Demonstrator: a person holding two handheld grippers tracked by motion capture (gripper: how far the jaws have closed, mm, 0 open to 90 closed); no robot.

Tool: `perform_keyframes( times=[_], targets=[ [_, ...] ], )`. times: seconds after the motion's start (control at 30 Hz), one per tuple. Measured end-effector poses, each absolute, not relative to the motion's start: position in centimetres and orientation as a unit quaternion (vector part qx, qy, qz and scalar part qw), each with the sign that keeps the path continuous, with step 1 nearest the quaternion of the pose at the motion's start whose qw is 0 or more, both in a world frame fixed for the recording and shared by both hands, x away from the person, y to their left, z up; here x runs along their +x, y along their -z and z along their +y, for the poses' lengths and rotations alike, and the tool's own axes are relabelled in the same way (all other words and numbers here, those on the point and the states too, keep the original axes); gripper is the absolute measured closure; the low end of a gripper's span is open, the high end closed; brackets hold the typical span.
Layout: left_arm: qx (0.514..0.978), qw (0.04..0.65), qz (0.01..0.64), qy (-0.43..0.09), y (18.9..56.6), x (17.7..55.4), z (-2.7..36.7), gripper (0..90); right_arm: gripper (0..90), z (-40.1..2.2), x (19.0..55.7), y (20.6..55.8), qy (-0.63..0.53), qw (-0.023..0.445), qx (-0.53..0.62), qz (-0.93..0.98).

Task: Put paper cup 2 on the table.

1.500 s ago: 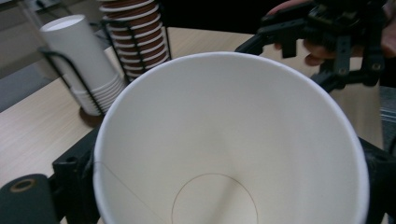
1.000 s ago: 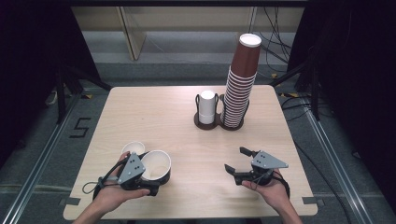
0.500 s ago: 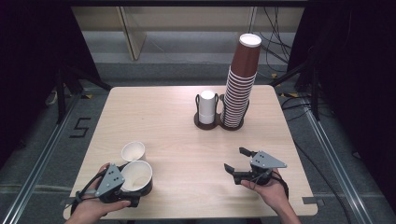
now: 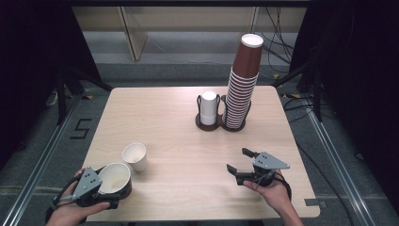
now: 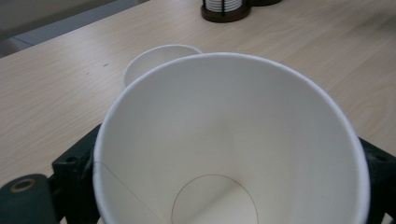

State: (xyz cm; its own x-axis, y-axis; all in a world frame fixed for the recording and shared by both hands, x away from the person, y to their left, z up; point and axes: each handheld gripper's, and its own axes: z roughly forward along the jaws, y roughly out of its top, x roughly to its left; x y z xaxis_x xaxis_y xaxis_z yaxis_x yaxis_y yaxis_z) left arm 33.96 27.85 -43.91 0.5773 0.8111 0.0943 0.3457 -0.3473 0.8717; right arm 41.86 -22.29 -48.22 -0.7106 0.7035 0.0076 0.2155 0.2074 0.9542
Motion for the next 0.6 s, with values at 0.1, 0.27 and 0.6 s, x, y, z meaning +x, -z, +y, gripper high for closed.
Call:
perform_keyframes(
  times=[0.1, 0.27, 0.6],
  targets=[
    [0.766, 0.431, 0.391, -0.273, 44.2, 34.9, 28.9, 9.0, 15.2, -22.4, 41.9, 48.2, -0.546, 0.216, 0.309, 0.748],
    [0.754, 0.421, 0.42, -0.279, 44.9, 36.8, 30.4, 9.0, 15.3, -22.4, 41.8, 48.2, -0.546, 0.21, 0.312, 0.749],
    [0.745, 0.407, 0.445, -0.285, 46.0, 40.2, 31.2, 8.6, 15.2, -22.4, 41.9, 48.2, -0.551, 0.205, 0.31, 0.747]
  ],
)
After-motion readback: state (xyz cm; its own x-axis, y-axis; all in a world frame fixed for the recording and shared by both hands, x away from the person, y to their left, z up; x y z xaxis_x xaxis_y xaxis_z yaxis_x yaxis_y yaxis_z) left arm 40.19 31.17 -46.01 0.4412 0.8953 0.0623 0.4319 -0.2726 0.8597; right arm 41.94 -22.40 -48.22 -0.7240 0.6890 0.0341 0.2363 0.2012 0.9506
